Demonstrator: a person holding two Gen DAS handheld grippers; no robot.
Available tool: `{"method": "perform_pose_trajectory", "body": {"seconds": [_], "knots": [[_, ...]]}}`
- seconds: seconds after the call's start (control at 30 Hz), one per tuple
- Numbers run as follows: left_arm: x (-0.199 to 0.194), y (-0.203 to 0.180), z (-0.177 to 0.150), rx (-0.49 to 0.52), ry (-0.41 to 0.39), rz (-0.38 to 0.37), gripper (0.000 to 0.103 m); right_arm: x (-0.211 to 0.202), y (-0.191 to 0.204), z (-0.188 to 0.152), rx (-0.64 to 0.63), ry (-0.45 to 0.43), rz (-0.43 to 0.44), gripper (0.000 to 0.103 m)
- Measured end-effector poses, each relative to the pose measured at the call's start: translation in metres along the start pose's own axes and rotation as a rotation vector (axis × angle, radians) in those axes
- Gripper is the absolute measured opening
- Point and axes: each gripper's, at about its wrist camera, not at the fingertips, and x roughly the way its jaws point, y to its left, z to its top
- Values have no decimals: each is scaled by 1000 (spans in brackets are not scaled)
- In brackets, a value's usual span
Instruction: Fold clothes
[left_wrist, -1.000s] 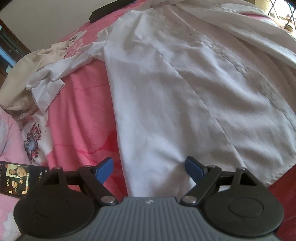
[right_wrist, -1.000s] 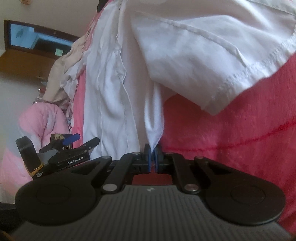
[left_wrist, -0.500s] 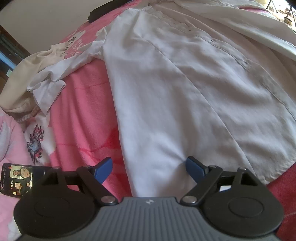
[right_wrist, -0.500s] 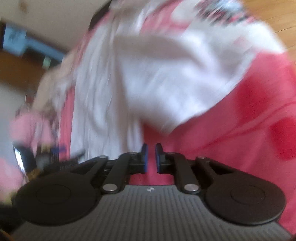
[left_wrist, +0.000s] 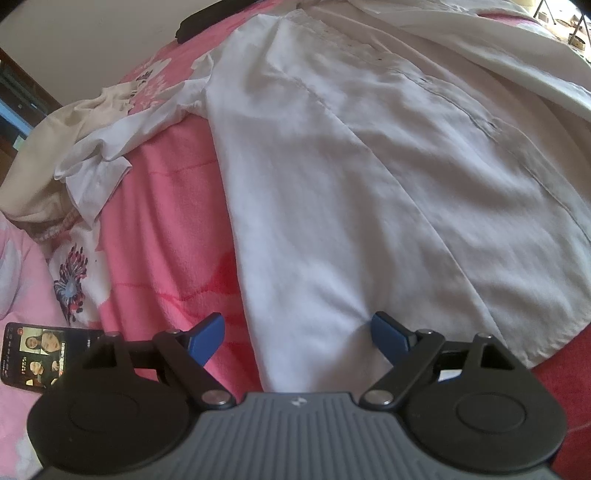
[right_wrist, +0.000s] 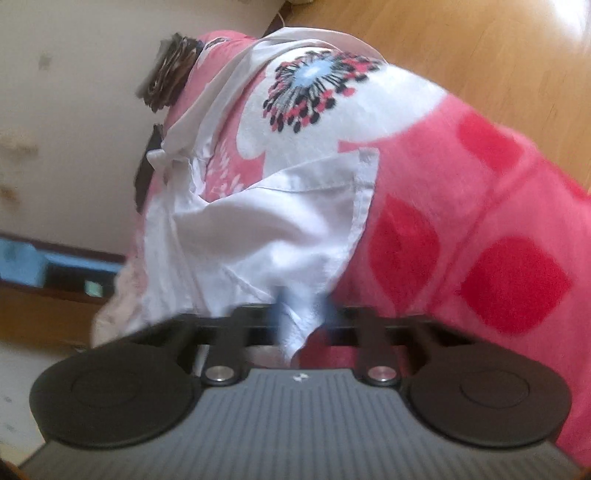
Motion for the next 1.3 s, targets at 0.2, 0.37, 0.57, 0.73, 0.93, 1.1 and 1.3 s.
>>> {"method": "perform_pose_trajectory", "body": {"seconds": [0.2, 0.37, 0.57, 0.73, 0.93, 1.1, 1.3], "knots": [[1, -1, 0, 0, 0, 2, 88, 16, 78, 34, -303, -67, 73, 1], [1, -1, 1, -2, 2, 1, 88, 65, 151, 48, -571, -33, 67, 8], [2, -2, 0, -6, 3, -4, 88, 91, 143, 63, -580, 87, -59, 56], [3, -1, 1, -9, 6, -8, 89, 32, 108, 75, -508, -52, -7, 56], [3, -1, 0, -5, 3, -3, 89, 4, 71, 55, -538, 21, -37, 56], [2, -4, -1, 11, -2, 13, 89, 31, 58, 41, -519, 89, -91, 37], [1, -2, -3, 4, 12, 11, 90, 22, 51, 15, -499, 47, -138, 0]]}}
